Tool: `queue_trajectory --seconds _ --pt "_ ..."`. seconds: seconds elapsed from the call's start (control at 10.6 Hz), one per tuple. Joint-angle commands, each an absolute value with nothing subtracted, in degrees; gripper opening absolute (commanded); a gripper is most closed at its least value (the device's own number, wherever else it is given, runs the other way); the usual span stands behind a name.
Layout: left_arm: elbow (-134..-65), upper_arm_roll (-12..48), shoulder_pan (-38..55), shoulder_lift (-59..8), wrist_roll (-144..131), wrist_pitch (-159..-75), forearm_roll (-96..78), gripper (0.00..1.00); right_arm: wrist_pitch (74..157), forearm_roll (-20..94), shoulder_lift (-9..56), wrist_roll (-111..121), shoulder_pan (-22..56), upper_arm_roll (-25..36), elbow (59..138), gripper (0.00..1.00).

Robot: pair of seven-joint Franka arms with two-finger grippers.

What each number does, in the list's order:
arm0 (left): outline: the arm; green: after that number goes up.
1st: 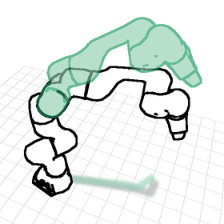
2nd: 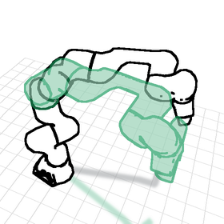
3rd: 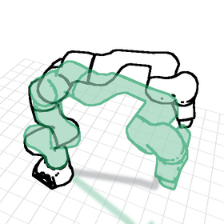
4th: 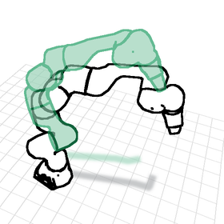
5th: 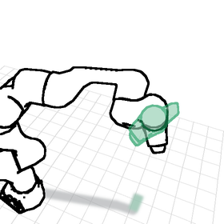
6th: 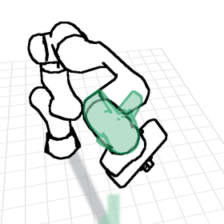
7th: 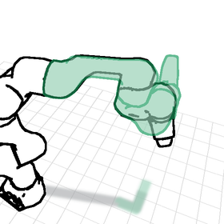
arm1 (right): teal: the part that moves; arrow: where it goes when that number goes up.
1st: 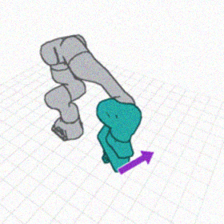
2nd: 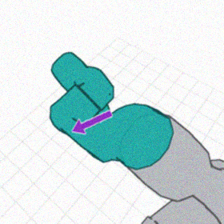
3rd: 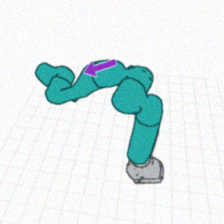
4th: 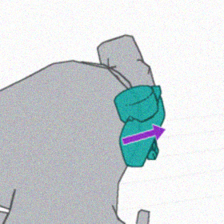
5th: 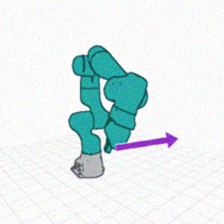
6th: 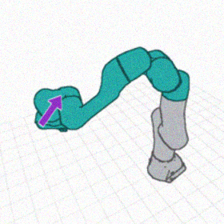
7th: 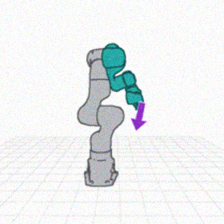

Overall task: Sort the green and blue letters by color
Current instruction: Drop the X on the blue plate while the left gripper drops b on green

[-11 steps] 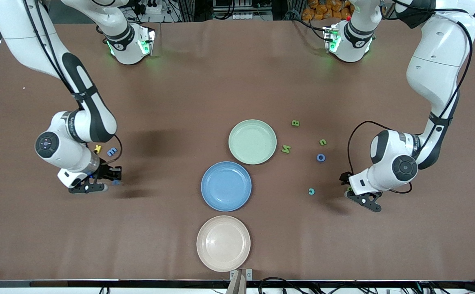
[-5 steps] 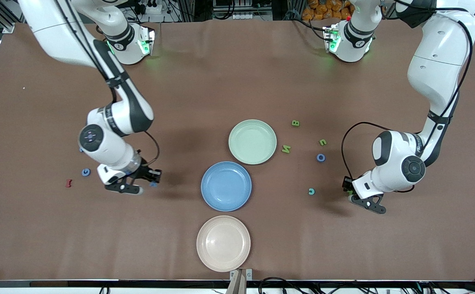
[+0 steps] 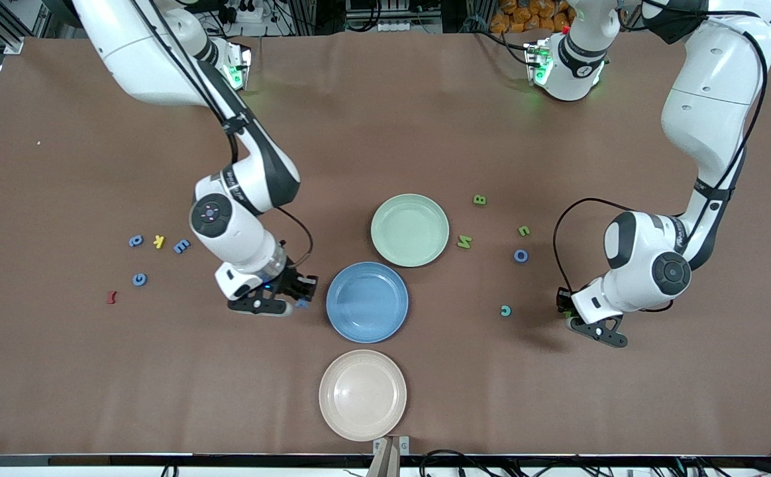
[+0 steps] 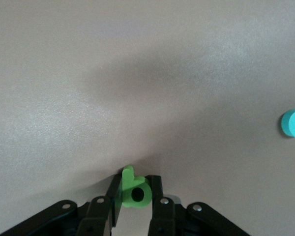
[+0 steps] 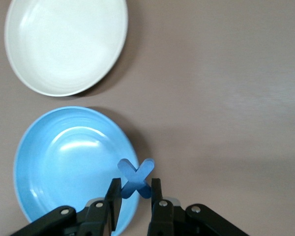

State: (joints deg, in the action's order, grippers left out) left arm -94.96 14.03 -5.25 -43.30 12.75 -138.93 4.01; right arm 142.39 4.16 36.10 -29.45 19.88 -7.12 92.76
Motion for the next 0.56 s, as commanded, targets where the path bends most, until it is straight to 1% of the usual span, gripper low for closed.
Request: queue_trajectory --seconds 0.0,0.09,0.19,0.28,0.38,0.47 --pt "-95.18 16.33 -4.83 -41.58 6.53 -139.57 2.81 0.0 145.79 5.45 41.13 -33.91 24.95 -6.77 86.92 0.11" --pt "-95.45 17.3 -4.66 -40.35 2.41 -139.22 3.07 0.0 147.03 5.54 41.48 -35.32 26.18 -6.77 86.92 0.11" --pt "-95.62 17.66 -3.09 -39.65 -0.41 -139.22 3.16 0.0 147.21 5.54 41.75 -37.16 27.15 -6.77 86.84 0.16" --pt "-95.89 17.67 -0.99 -38.86 -3.92 -139.13 3.16 0.0 147.13 5.54 41.92 -39.0 27.68 -6.77 86.84 0.49" --pt "-96.58 17.67 1.3 -37.54 -8.31 -138.52 3.16 0.0 147.04 5.28 41.84 -39.55 27.69 -6.77 86.84 0.99" --pt "-97.11 17.67 3.49 -36.4 -12.79 -136.6 3.25 0.0 146.34 4.58 41.57 -39.12 27.25 -6.77 86.92 1.0"
